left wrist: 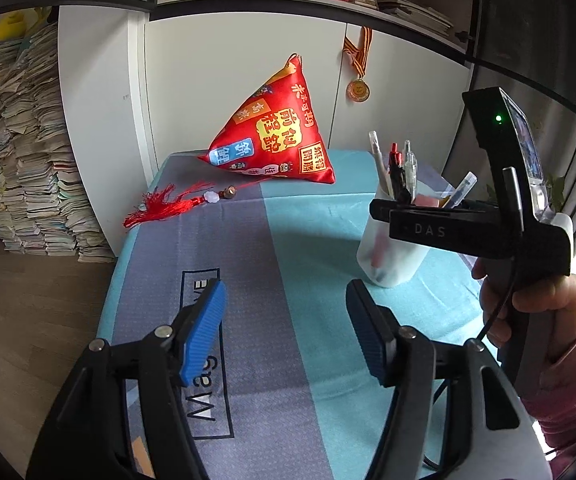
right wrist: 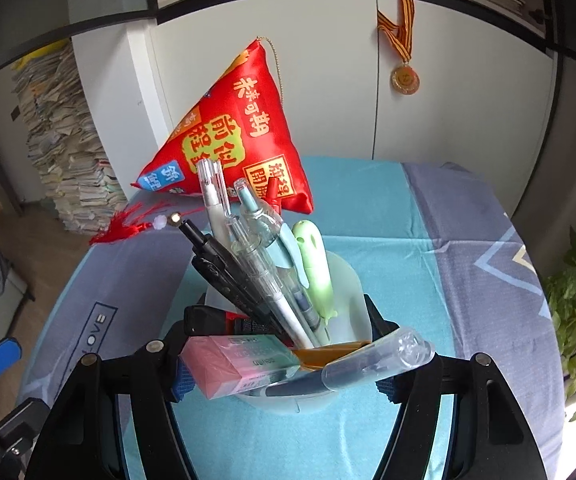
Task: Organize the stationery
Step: 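Set the frosted cup down on the bed with the right tool and release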
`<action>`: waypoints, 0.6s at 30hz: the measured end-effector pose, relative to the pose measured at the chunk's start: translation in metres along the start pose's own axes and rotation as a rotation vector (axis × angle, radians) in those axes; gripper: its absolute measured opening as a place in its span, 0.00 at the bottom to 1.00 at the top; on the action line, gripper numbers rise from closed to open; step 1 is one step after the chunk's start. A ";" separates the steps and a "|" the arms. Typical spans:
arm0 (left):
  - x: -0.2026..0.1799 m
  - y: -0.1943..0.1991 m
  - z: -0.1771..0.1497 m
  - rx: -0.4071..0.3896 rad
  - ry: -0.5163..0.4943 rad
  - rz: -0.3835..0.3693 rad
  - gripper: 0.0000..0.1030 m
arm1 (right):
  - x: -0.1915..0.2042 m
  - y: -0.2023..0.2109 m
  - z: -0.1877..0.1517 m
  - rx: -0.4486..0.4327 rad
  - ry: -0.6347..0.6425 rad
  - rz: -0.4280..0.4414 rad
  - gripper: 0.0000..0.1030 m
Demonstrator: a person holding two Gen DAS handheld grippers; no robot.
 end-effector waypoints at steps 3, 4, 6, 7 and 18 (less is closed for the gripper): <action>0.000 -0.003 -0.002 0.011 0.006 -0.009 0.60 | 0.002 0.000 -0.001 0.008 0.017 -0.004 0.69; 0.000 -0.004 -0.001 0.013 0.006 -0.011 0.60 | 0.001 0.000 -0.002 0.010 0.016 -0.003 0.69; -0.003 -0.004 -0.001 0.014 0.004 -0.014 0.60 | -0.001 0.000 -0.003 0.015 0.004 0.004 0.75; -0.004 -0.004 -0.001 0.014 0.002 -0.015 0.62 | -0.003 0.002 -0.004 0.015 -0.004 0.002 0.78; -0.028 0.012 0.002 -0.033 -0.052 0.017 0.75 | -0.009 0.034 -0.018 -0.008 0.013 0.024 0.81</action>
Point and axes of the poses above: each gripper's, at about its wrist camera, not at the fingertips, and y roughly against the way its jaws point, x to its left, z to its top, the point moved 1 cm from there along -y, roughly the way its jaws point, and after that the axes turned 5 degrees about -x, right-handed, at the moved point
